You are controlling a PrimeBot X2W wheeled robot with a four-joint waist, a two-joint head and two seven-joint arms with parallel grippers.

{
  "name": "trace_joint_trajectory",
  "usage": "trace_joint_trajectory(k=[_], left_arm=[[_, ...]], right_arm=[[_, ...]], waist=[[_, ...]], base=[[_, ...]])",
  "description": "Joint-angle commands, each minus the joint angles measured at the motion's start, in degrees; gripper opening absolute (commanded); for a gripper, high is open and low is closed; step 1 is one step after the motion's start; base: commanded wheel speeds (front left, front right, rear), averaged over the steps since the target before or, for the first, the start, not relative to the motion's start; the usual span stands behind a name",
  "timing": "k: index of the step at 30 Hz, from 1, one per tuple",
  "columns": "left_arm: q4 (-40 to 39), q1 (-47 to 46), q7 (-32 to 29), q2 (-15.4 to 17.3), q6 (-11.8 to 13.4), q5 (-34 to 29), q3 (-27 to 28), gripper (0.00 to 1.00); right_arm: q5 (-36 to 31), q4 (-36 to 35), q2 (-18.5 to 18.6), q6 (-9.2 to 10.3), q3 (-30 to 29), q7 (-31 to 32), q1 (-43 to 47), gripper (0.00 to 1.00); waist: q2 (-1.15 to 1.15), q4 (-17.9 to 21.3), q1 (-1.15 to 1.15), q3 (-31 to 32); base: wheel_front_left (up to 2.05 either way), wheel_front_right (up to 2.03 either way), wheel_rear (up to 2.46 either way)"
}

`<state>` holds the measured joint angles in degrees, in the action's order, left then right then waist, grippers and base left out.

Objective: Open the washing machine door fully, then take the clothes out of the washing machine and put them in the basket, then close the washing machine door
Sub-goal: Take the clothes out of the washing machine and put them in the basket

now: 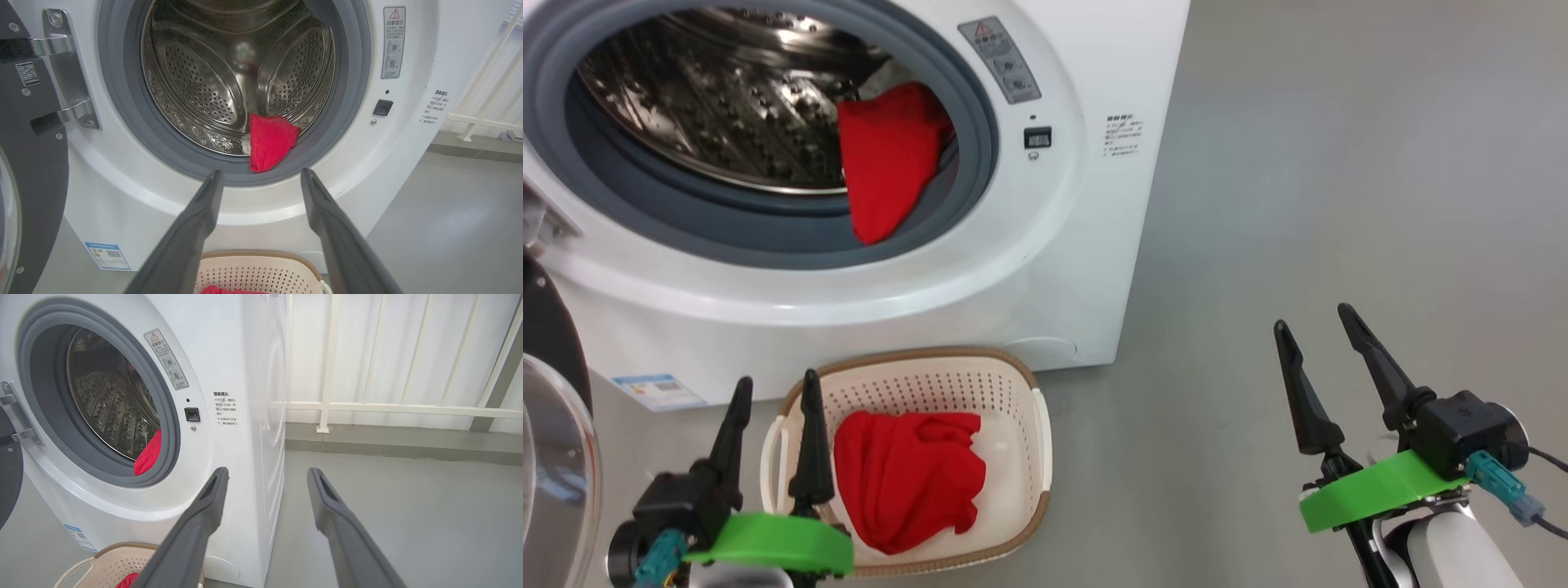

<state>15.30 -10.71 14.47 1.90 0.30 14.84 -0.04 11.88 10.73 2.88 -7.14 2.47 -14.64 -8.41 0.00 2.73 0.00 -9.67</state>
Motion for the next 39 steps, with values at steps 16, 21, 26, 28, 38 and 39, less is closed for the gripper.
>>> trace_joint_trajectory(k=[16,21,26,28,38,39], left_arm=[[-13.2,14.8,-3.3,2.4,2.7,-1.1,2.9,1.00],[-15.6,17.1,-4.1,2.3,3.3,-1.1,2.5,1.00],[-17.5,18.7,-4.1,2.2,3.6,-0.8,2.3,1.00],[-17.7,19.1,-4.2,2.2,3.8,-0.7,2.3,1.00],[-18.9,19.7,-4.4,2.3,4.5,-0.6,1.9,1.00],[-19.0,19.8,-4.4,2.3,4.6,-0.6,1.9,1.00]], right_arm=[[-2.3,-3.4,0.0,-0.35,1.5,-0.4,5.8,1.00],[-2.4,-4.3,0.0,-0.35,1.9,-0.4,6.7,1.00],[-2.5,-5.1,0.0,-0.35,1.9,-0.4,7.7,1.00],[-2.6,-5.1,0.0,-0.35,1.9,-0.4,8.0,1.00],[-2.3,-5.1,0.0,-0.35,2.2,-0.4,8.6,1.00],[-2.3,-5.1,0.0,-0.35,2.2,-0.4,8.6,1.00]], waist=[[0.00,3.1,0.00,10.1],[0.00,3.0,0.00,10.8],[0.00,2.9,0.00,11.6],[0.00,2.9,0.00,11.8],[0.00,2.9,0.00,12.1],[0.00,2.9,0.00,12.1]], base=[[0.00,0.00,0.00],[0.00,0.00,0.00],[0.00,0.00,0.00],[0.00,0.00,0.00],[0.00,0.00,0.00],[0.00,0.00,0.00]])
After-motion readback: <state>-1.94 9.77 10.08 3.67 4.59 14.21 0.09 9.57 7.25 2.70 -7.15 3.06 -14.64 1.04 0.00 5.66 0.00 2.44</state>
